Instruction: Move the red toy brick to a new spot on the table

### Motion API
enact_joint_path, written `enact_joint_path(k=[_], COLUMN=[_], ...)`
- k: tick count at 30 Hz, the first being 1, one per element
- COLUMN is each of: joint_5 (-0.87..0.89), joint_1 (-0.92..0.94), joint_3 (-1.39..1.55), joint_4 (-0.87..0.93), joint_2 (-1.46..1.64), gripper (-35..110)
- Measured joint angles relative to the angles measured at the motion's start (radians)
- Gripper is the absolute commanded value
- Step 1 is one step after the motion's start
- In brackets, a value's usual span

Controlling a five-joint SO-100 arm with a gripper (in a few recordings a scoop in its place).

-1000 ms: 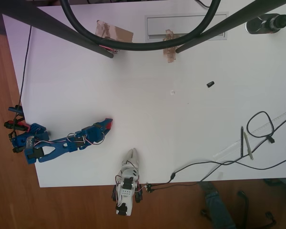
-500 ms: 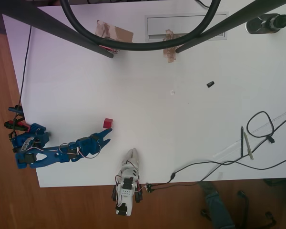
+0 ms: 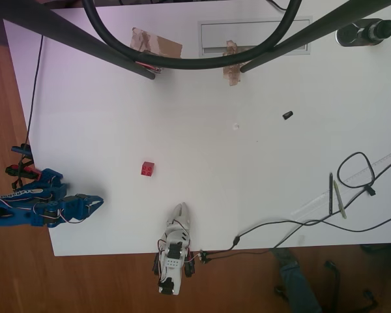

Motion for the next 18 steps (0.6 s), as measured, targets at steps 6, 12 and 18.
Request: enact_joint_path(k=[6,12,18], joint_5=[-0.13,-0.176,-0.11], joint_1=[0.054,0.029,0.014], joint_3=[0.265,0.347,0.347], joint_4=[0.155,0.304,0.373], joint_2=[0.314,0.474,0.557], gripper=[0,2,8])
